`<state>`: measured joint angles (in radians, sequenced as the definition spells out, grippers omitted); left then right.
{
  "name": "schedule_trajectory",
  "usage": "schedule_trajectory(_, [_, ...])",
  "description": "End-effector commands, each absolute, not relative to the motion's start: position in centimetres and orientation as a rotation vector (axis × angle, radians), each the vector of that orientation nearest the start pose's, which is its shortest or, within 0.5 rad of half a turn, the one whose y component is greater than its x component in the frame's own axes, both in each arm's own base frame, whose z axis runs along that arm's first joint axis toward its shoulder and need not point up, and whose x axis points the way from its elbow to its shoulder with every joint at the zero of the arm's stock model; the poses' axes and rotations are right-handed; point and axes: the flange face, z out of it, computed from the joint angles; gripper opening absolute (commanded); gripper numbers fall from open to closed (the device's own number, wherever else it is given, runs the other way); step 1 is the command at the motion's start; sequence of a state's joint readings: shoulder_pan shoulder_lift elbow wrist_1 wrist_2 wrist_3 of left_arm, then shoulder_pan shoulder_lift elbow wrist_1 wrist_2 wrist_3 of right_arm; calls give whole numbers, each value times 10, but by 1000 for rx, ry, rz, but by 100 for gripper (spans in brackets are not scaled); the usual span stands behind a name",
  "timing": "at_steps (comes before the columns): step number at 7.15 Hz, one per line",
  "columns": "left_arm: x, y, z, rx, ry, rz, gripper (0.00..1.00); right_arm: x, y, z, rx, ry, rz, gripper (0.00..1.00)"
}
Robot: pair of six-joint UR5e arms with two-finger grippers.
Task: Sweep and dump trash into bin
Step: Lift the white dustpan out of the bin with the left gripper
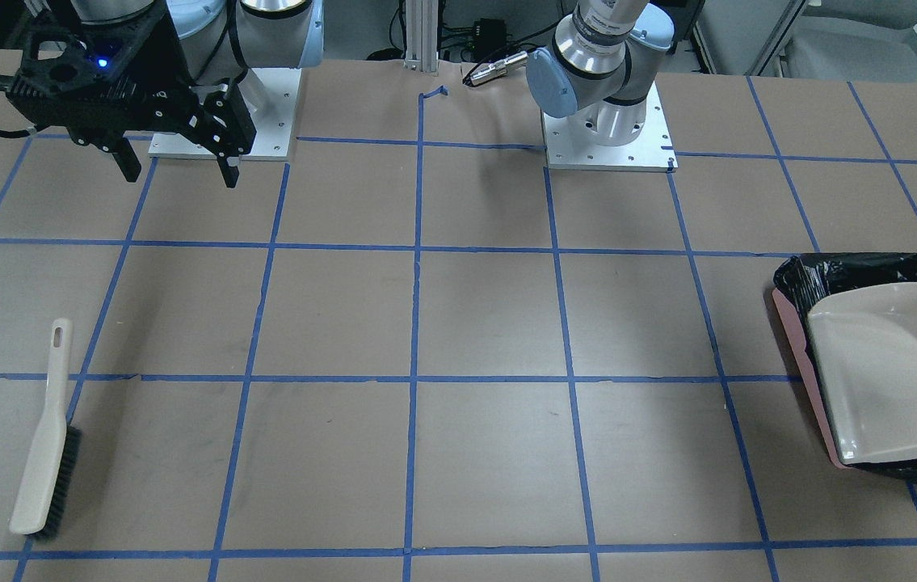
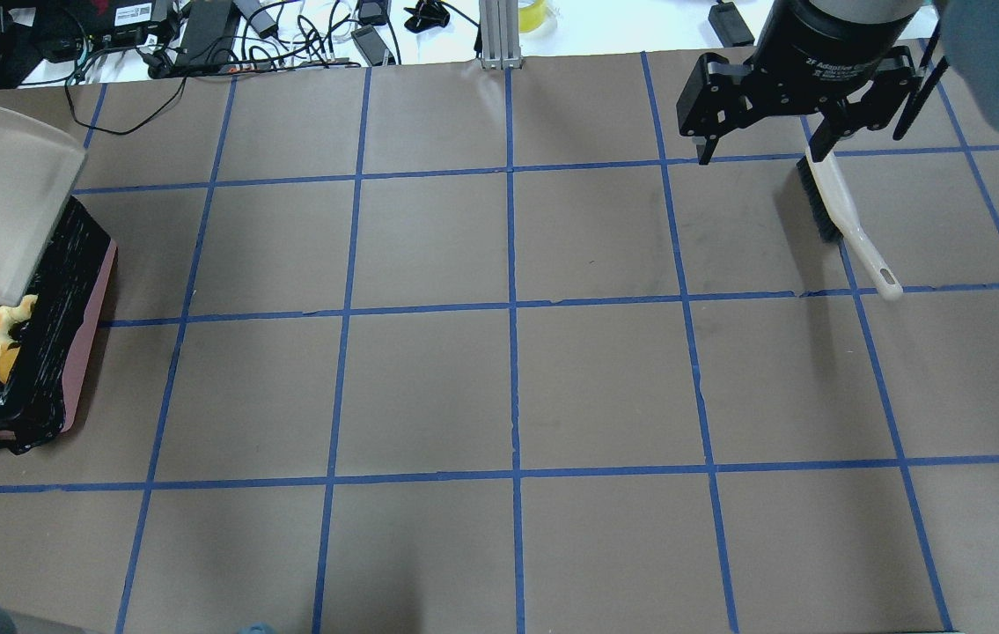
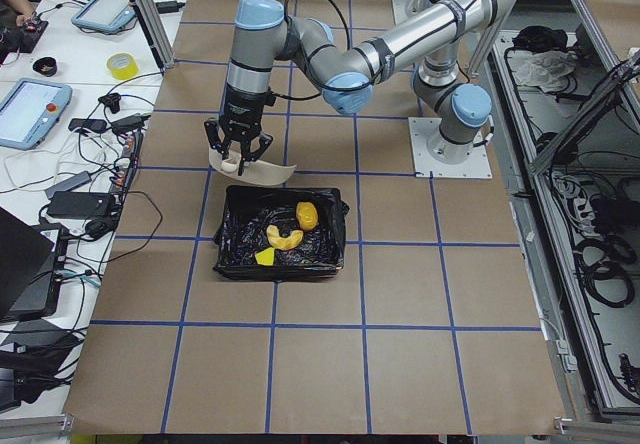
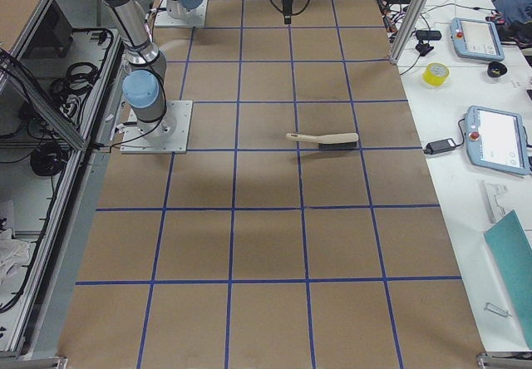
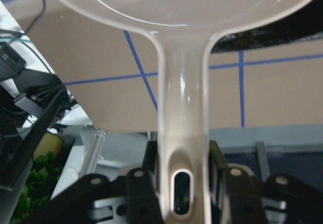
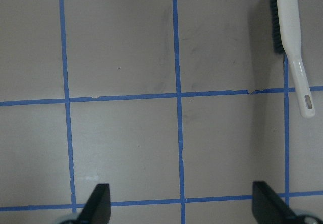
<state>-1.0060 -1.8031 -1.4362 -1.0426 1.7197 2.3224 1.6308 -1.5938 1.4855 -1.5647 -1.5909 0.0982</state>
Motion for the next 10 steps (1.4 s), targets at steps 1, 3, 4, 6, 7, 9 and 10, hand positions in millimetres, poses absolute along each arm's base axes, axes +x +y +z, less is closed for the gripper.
schedule_trajectory(1, [172, -606, 453, -2471, -2341, 181, 0, 160, -481, 540, 62, 3148, -159, 100])
schedule_trajectory(3, [106, -612, 404, -2214, -2371, 316, 0, 160, -481, 540, 64, 3147, -159, 100])
schedule_trajectory(4, [77, -616, 383, -2147, -2330, 363, 0, 159, -481, 540, 64, 3148, -159, 100])
schedule_trajectory(6, [47, -621, 351, -2123, -2274, 318, 0, 159, -481, 540, 64, 3148, -156, 100])
schedule_trajectory(7, [31, -624, 343, -2119, -2259, 307, 0, 160, -481, 540, 62, 3149, -157, 100])
schedule_trajectory(9, [30, -628, 331, -2110, -2246, 293, 0, 159, -481, 540, 62, 3151, -157, 100])
schedule_trajectory(10, [28, -629, 330, -2104, -2244, 294, 0, 159, -481, 540, 65, 3152, -157, 100])
